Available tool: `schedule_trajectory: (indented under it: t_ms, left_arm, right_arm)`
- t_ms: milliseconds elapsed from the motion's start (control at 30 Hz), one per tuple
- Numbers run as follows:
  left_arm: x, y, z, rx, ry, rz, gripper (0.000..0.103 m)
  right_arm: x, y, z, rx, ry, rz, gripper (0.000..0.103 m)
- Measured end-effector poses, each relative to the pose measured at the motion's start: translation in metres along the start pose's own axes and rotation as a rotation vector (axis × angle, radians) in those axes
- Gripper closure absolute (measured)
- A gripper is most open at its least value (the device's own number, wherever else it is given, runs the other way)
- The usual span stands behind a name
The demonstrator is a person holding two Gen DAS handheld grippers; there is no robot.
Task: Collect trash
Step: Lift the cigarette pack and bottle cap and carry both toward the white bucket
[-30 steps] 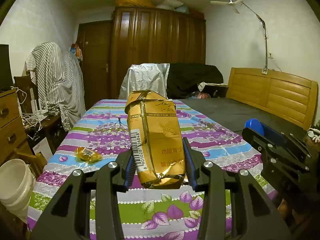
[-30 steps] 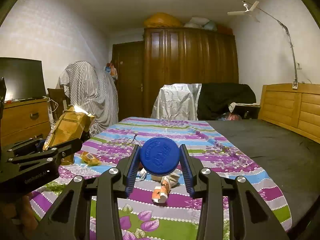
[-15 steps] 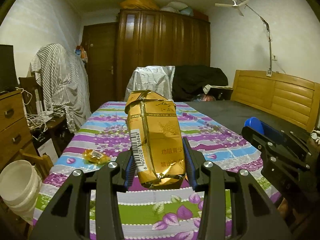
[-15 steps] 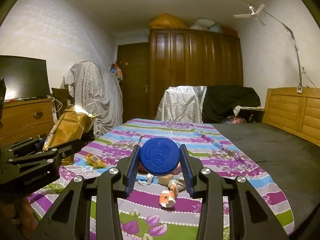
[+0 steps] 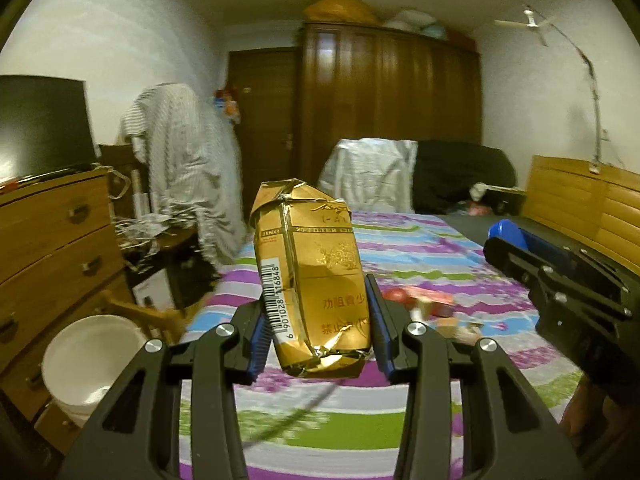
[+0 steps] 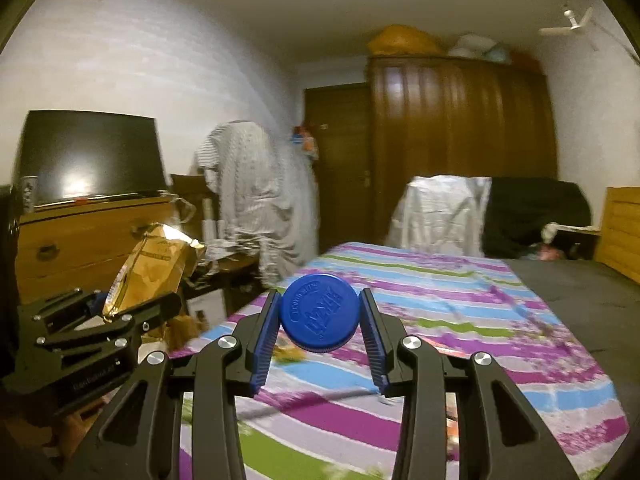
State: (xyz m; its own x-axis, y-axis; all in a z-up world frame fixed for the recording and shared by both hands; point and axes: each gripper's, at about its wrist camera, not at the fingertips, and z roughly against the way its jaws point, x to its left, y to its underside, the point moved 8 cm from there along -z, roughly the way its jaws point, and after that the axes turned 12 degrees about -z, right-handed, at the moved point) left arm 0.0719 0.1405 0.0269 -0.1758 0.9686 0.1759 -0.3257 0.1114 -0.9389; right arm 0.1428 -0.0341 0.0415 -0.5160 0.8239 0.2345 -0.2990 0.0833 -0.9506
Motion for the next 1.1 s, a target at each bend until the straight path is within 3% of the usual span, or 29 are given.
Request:
schedule_trajectory:
  t_ms: [333,600,867,1100]
  left_arm:
    - [0.128,0.019,0.007,0.051,-0.193,0.091,0.063]
    - [0.216,0.046,0.013,0.124,-0.305,0.159,0.063]
    - [0.273,0.069,0.011,0.187,-0.36,0.213,0.062]
    - [0.31,0.105,-0.005,0.293,-0.352,0.258,0.062]
  right_arm:
    - [0.132,0.003,-0.092,0.117,-0.192,0.052,0.062]
    - [0.253,0.013,-0.169,0.219,-0.314,0.111,0.062]
    - [0.352,0.038,-0.241,0.349,-0.396,0.155,0.062]
    - [0.413,0.083,-0.305,0.545,-0.453,0.203,0.062]
